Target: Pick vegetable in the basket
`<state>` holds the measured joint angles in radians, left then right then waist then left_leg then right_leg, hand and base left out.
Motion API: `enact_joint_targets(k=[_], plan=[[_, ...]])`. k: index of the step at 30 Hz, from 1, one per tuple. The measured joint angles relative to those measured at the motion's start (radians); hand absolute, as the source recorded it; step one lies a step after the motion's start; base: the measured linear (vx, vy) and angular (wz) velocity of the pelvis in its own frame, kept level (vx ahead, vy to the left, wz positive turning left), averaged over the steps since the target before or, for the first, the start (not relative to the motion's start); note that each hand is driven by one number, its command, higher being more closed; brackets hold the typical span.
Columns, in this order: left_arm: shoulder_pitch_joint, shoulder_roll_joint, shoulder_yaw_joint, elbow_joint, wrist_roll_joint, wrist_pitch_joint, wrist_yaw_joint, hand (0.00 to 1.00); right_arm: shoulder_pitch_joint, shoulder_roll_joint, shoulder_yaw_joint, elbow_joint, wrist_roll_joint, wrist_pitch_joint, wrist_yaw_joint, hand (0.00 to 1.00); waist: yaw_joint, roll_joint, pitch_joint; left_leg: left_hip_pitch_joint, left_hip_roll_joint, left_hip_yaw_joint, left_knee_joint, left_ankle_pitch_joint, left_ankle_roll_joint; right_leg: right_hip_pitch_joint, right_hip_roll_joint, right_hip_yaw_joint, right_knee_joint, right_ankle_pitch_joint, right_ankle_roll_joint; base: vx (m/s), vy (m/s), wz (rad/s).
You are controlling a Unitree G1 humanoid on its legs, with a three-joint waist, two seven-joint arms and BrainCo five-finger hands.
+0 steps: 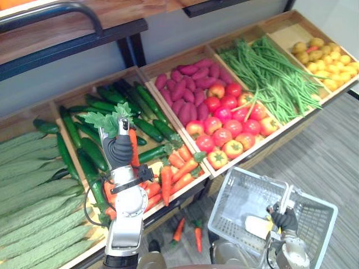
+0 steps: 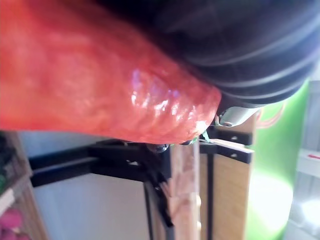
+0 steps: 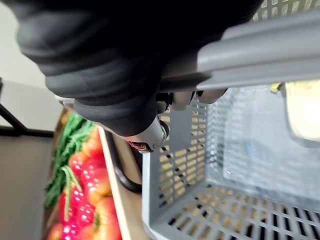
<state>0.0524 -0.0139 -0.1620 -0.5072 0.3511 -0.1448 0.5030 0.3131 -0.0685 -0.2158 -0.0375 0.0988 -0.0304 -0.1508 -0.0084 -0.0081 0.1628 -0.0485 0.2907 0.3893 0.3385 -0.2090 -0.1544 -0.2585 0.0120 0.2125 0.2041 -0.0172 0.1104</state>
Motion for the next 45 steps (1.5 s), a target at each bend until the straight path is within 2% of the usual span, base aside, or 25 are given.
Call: enact_joint_targets(k=[1, 2, 3, 5, 6, 7, 8, 9, 10, 11, 12, 14, 15, 16, 17, 18, 20, 21, 22, 24, 25, 28, 32, 38, 45], plan=[[0.0, 0.003, -0.001, 0.001, -0.01, -0.001, -0.001, 1.0, -0.016, 0.004, 0.014, -0.009, -0.006, 0.0, -0.002, 1.0, -0.002, -0.001, 0.002, 0.014, 0.013, 0.046, 0.013, -0.009, 0.003, -0.014, -0.043, -0.119, -0.007, -0.002, -0.023, -0.07, 0.044, -1.17], [0.0, 0.011, -0.001, 0.007, -0.017, -0.002, -0.003, 1.0, -0.031, 0.007, 0.028, -0.005, -0.012, 0.0, -0.002, 1.0, -0.009, -0.007, 0.004, 0.046, 0.014, 0.091, 0.013, -0.014, 0.006, -0.022, -0.105, -0.277, 0.006, -0.001, -0.078, -0.02, 0.055, -1.14], [0.0, 0.014, 0.002, 0.009, -0.023, -0.005, -0.003, 1.0, -0.043, 0.009, 0.032, 0.002, -0.014, 0.0, -0.002, 1.0, -0.012, -0.009, 0.005, 0.061, 0.012, 0.111, 0.009, -0.017, 0.01, -0.023, -0.138, -0.366, 0.015, 0.003, -0.125, 0.03, 0.032, -1.15], [-0.007, 0.016, 0.027, 0.01, -0.032, -0.018, -0.003, 1.0, -0.139, 0.007, 0.032, 0.076, -0.035, 0.0, -0.004, 1.0, -0.019, -0.007, 0.006, 0.105, 0.008, 0.186, -0.021, -0.021, 0.019, -0.029, -0.24, -0.67, 0.06, -0.014, -0.289, 0.03, 0.008, -1.33], [-0.012, 0.017, 0.029, 0.013, -0.033, -0.018, -0.003, 1.0, -0.161, 0.008, 0.033, 0.096, -0.043, 0.0, -0.004, 1.0, -0.023, -0.008, 0.007, 0.117, 0.007, 0.203, -0.028, -0.021, 0.019, -0.034, -0.257, -0.711, 0.079, -0.025, -0.303, 0.01, -0.036, -1.21], [-0.033, 0.016, 0.023, 0.041, -0.035, -0.019, -0.006, 1.0, -0.176, 0.008, 0.033, 0.107, -0.056, 0.0, -0.004, 1.0, -0.03, -0.009, 0.008, 0.137, 0.004, 0.229, -0.027, -0.035, 0.017, -0.045, -0.271, -0.714, 0.116, -0.034, -0.265, 0.03, -0.04, -0.89], [-0.048, 0.016, 0.009, 0.072, -0.036, -0.019, -0.021, 1.0, -0.173, 0.008, 0.034, 0.107, -0.071, 0.0, -0.003, 1.0, -0.047, -0.009, 0.008, 0.171, 0.003, 0.251, -0.029, -0.057, 0.008, -0.045, -0.252, -0.65, 0.121, -0.005, -0.187, 0.01, -0.053, -0.77], [-0.051, 0.016, -0.001, 0.081, -0.036, -0.019, -0.025, 1.0, -0.172, 0.007, 0.036, 0.107, -0.075, 0.0, -0.003, 1.0, -0.06, -0.007, 0.008, 0.189, 0.004, 0.26, -0.031, -0.075, -0.001, -0.043, -0.231, -0.602, 0.111, 0.025, -0.143, 0.04, -0.025, -0.82], [-0.051, 0.012, -0.029, 0.089, -0.036, -0.022, -0.034, 1.0, -0.171, -0.012, 0.045, 0.107, -0.084, 0.0, -0.003, 1.0, -0.069, 0.016, 0.0, 0.21, 0.008, 0.261, -0.039, -0.111, -0.031, -0.044, -0.174, -0.536, 0.077, 0.059, -0.105, 0.05, -0.007, -0.93], [-0.051, 0.01, -0.043, 0.094, -0.036, -0.027, -0.044, 1.0, -0.173, -0.028, 0.052, 0.107, -0.084, 0.0, -0.002, 1.0, -0.064, 0.036, -0.006, 0.218, 0.009, 0.264, -0.05, -0.122, -0.026, -0.044, -0.145, -0.526, 0.051, 0.059, -0.106, 0.16, 0.028, -1.51], [-0.07, 0.012, -0.074, 0.132, -0.037, -0.052, -0.065, 1.0, -0.182, -0.05, 0.07, 0.105, -0.084, -0.003, -0.002, 1.0, -0.075, 0.07, -0.017, 0.226, 0.031, 0.292, -0.02, -0.105, -0.009, -0.058, -0.098, -0.485, 0.124, -0.01, -0.105, 0.22, 0.009, -1.26], [-0.102, 0.01, -0.095, 0.197, -0.042, -0.055, -0.079, 1.0, -0.192, -0.055, 0.075, 0.108, -0.083, 0.003, -0.001, 1.0, -0.09, 0.078, -0.011, 0.189, 0.075, 0.268, 0.099, -0.08, 0.032, -0.047, -0.072, -0.466, 0.105, 0.004, -0.119, 0.25, -0.07, -0.83], [-0.133, 0.012, -0.116, 0.261, -0.053, -0.051, -0.093, 1.0, -0.19, -0.055, 0.077, 0.108, -0.083, 0.005, -0.002, 1.0, -0.09, 0.078, -0.001, 0.149, 0.118, 0.227, 0.253, -0.019, 0.111, 0.001, -0.054, -0.445, 0.067, 0.016, -0.123, 0.32, -0.129, -0.59], [-0.147, 0.01, -0.129, 0.289, -0.064, -0.046, -0.096, 1.0, -0.189, -0.057, 0.078, 0.107, -0.083, 0.007, -0.003, 1.0, -0.09, 0.074, 0.012, 0.127, 0.134, 0.174, 0.354, 0.005, 0.123, 0.051, -0.055, -0.426, 0.037, 0.017, -0.125, 0.39, -0.061, -0.69], [-0.151, 0.012, -0.155, 0.301, -0.067, -0.041, -0.1, 1.0, -0.189, -0.058, 0.083, 0.107, -0.083, 0.008, -0.005, 1.0, -0.088, 0.071, 0.015, 0.087, 0.102, 0.087, 0.406, -0.032, 0.082, 0.098, -0.059, -0.4, 0.011, 0.017, -0.125, 0.33, 0.023, -0.55], [-0.153, 0.011, -0.17, 0.303, -0.07, -0.04, -0.105, 1.0, -0.191, -0.059, 0.086, 0.107, -0.082, 0.007, -0.014, 1.0, -0.088, 0.068, 0.017, 0.057, 0.068, 0.034, 0.411, -0.051, 0.084, 0.117, -0.067, -0.388, -0.001, 0.016, -0.124, 0.28, 0.1, -0.59], [-0.157, 0.009, -0.204, 0.304, -0.074, -0.04, -0.112, 1.0, -0.211, -0.074, 0.094, 0.103, -0.077, 0.006, -0.024, 1.0, -0.077, 0.058, 0.023, -0.047, -0.086, -0.158, 0.33, -0.095, 0.082, 0.158, -0.091, -0.335, -0.031, 0.022, -0.115, 0.24, 0.15, -0.7], [-0.16, 0.007, -0.205, 0.304, -0.075, -0.04, -0.111, 1.0, -0.22, -0.079, 0.1, 0.102, -0.072, 0.003, -0.023, 1.0, -0.065, 0.063, 0.022, -0.07, -0.138, -0.232, 0.224, -0.084, 0.069, 0.16, -0.084, -0.306, -0.034, 0.024, -0.106, 0.19, 0.228, -0.98], [-0.163, 0.005, -0.218, 0.307, -0.079, -0.039, -0.11, 1.0, -0.219, -0.083, 0.113, 0.089, -0.072, -0.004, -0.022, 1.0, -0.06, 0.095, 0.018, -0.078, -0.154, -0.275, 0.044, 0.012, 0.085, 0.166, -0.048, -0.275, -0.037, 0.019, -0.081, 0.13, 0.19, -0.92], [-0.162, 0.037, -0.226, 0.327, -0.09, -0.039, -0.118, 1.0, -0.21, -0.044, 0.136, 0.084, -0.07, -0.006, -0.017, 1.0, -0.057, 0.052, 0.008, -0.045, -0.165, -0.261, -0.013, 0.021, 0.087, 0.171, -0.046, -0.233, -0.064, 0.027, -0.063, 0.1, 0.083, -0.42], [-0.162, 0.042, -0.243, 0.359, -0.108, -0.036, -0.133, 1.0, -0.198, -0.022, 0.136, 0.047, -0.066, -0.006, -0.01, 1.0, -0.061, 0.026, 0.002, -0.012, -0.189, -0.247, -0.103, 0.063, 0.093, 0.167, -0.06, -0.213, -0.091, 0.035, -0.057, 0.1, 0.034, -0.11], [-0.162, 0.035, -0.31, 0.386, -0.158, -0.034, -0.164, 1.0, -0.19, -0.016, 0.142, 0.012, -0.03, -0.005, 0.001, 1.0, -0.085, 0.036, -0.001, 0.033, -0.206, -0.221, -0.232, 0.113, 0.096, 0.165, -0.07, -0.203, -0.116, 0.037, -0.051, 0.07, 0.01, -0.12], [-0.162, 0.006, -0.386, 0.446, -0.238, -0.028, -0.207, 1.0, -0.189, -0.016, 0.182, 0.011, -0.028, 0.004, -0.001, 1.0, -0.089, 0.054, -0.01, 0.093, -0.197, -0.152, -0.305, 0.133, 0.086, 0.164, -0.049, -0.147, -0.135, 0.045, -0.048, 0.11, 0.01, -0.42], [-0.153, 0.002, -0.394, 0.57, -0.377, -0.014, -0.252, 1.0, -0.189, -0.016, 0.221, -0.033, 0.016, 0.017, 0.0, 1.0, -0.087, 0.053, -0.012, 0.12, -0.196, -0.113, -0.325, 0.132, 0.085, 0.165, -0.042, -0.101, -0.144, 0.047, -0.044, 0.05, 0.018, -0.22], [-0.136, 0.031, -0.399, 0.664, -0.498, 0.006, -0.309, 1.0, -0.191, -0.017, 0.262, -0.042, 0.182, 0.017, 0.033, 1.0, -0.089, 0.047, -0.018, 0.125, -0.203, -0.115, -0.323, 0.125, 0.097, 0.201, -0.048, -0.093, -0.215, 0.082, -0.037, -0.02, 0.017, -0.03]])
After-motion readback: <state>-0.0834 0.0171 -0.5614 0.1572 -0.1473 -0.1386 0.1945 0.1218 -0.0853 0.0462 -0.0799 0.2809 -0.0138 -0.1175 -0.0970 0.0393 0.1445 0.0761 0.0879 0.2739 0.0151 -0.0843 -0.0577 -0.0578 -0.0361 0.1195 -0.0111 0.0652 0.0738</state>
